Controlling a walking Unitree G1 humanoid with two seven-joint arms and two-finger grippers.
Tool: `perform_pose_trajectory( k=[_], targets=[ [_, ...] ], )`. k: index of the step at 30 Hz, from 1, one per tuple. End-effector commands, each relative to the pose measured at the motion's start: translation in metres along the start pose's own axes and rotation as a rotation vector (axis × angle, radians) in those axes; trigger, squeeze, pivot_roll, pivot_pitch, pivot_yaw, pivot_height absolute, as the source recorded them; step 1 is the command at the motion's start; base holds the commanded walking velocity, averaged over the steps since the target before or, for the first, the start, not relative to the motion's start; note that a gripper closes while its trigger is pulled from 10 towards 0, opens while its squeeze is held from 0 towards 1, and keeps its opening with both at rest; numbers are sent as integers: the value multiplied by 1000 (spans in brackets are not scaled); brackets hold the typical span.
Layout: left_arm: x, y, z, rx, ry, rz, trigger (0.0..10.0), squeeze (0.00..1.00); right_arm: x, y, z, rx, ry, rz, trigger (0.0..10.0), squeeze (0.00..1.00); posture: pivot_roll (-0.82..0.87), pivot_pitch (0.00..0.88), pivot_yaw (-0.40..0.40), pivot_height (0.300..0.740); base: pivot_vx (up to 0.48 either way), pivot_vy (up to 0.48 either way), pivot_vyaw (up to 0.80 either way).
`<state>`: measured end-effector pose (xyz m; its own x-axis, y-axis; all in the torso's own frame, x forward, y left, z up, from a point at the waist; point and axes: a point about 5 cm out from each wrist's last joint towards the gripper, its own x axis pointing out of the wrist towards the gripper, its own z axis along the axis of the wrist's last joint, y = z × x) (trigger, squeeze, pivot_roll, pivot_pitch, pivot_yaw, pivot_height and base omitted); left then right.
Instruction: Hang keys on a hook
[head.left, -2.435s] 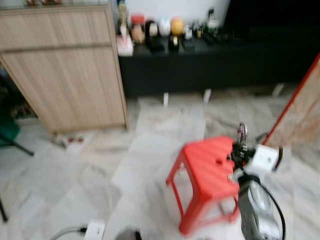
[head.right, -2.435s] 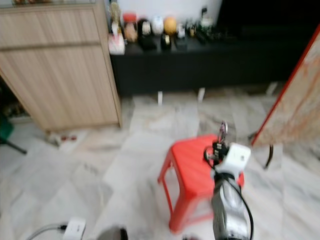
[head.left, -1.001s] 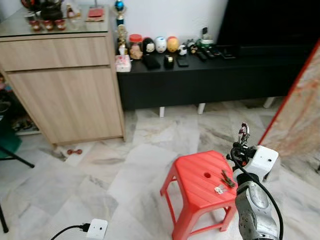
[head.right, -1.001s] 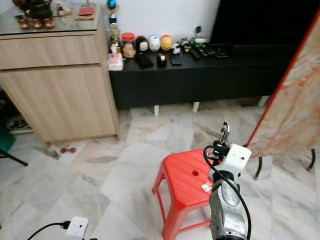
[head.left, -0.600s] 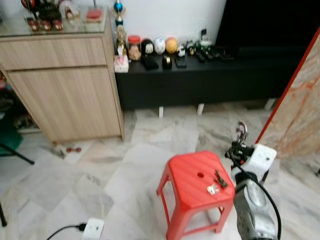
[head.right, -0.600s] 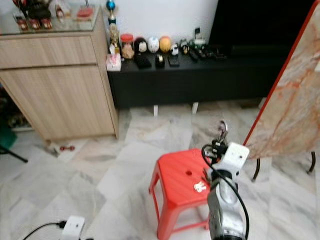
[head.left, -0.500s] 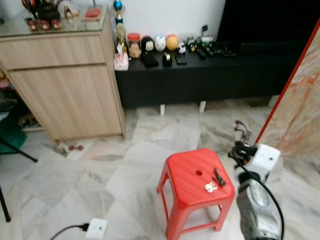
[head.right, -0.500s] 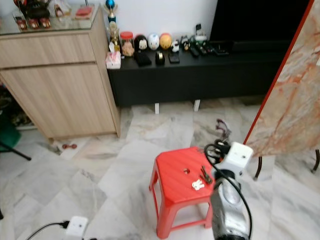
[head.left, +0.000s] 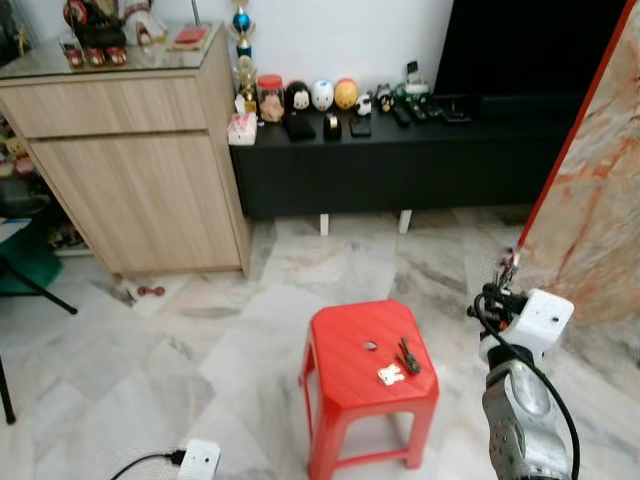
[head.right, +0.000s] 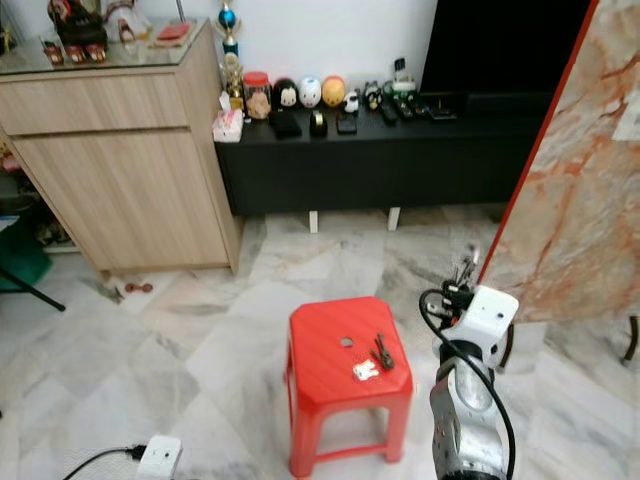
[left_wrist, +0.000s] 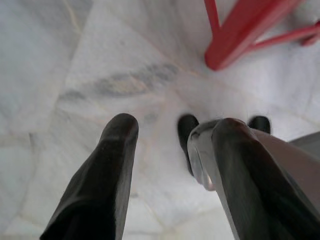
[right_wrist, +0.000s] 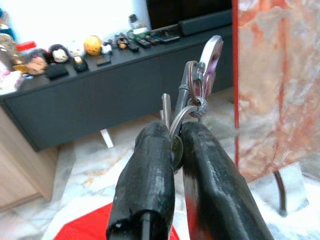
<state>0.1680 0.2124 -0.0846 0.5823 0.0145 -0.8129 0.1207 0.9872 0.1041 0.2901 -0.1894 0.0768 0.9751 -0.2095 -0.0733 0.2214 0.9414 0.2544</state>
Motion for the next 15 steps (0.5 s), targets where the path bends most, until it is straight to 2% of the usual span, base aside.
perform_pose_trajectory(
  k=[1,15],
  targets=[
    [0,-2,-2,9,7,-10,10000,0,2,0,4,-14,-18,3,10000,0,38,0,-37,740,0,-304,0],
    [1,-7,-1,1,7,-17,10000,0,7,-1,7,-26,-17,2,10000,0,43,0,-53,740,0,-301,0]
  ],
)
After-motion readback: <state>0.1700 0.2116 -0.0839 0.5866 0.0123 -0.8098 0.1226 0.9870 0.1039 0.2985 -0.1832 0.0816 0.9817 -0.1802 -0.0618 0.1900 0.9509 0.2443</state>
